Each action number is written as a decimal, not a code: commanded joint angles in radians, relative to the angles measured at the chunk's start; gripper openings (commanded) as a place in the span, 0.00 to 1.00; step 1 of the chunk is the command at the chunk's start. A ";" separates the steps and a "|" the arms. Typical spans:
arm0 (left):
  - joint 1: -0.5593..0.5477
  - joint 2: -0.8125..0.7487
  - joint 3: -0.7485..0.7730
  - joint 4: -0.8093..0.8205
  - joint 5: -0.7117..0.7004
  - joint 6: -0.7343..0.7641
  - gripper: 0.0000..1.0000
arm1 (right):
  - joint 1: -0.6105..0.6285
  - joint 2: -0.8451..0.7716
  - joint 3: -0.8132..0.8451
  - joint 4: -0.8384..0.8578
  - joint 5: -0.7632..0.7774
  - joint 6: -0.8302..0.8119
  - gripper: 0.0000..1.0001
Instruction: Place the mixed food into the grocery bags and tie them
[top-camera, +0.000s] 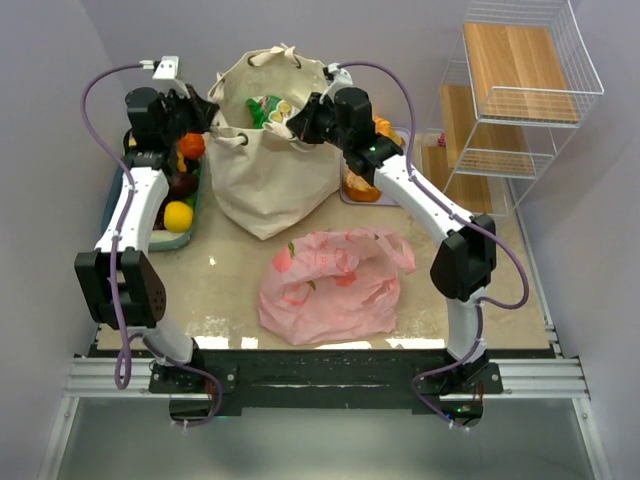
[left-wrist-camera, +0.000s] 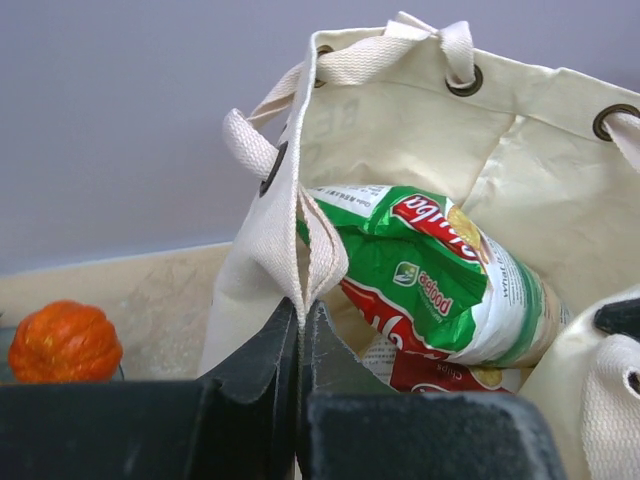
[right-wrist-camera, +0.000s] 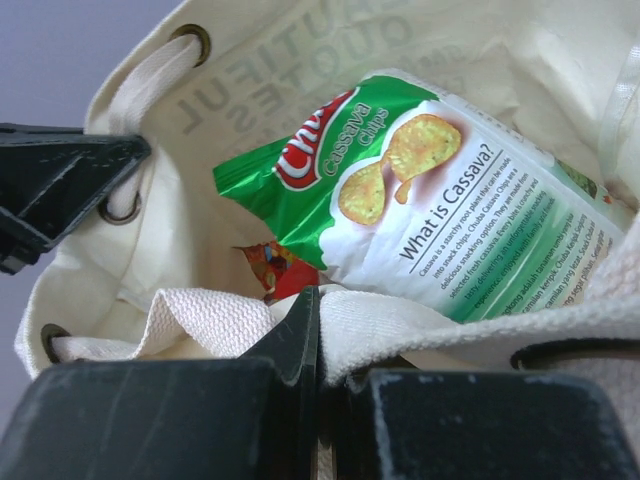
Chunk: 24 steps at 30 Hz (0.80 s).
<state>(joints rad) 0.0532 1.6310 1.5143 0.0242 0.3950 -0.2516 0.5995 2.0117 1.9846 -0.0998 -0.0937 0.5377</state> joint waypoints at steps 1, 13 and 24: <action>0.004 0.064 0.107 0.194 0.070 0.034 0.00 | 0.008 -0.024 0.105 0.166 -0.035 -0.021 0.00; 0.010 0.193 0.198 0.256 -0.016 0.087 0.00 | 0.022 0.030 0.077 0.172 -0.110 -0.038 0.00; 0.053 0.389 0.449 0.171 -0.028 0.081 0.00 | 0.114 0.096 0.108 0.152 -0.094 -0.077 0.00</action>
<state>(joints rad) 0.0689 1.9408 1.8172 0.1295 0.4114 -0.2127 0.6735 2.0899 2.0323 -0.0029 -0.1295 0.4770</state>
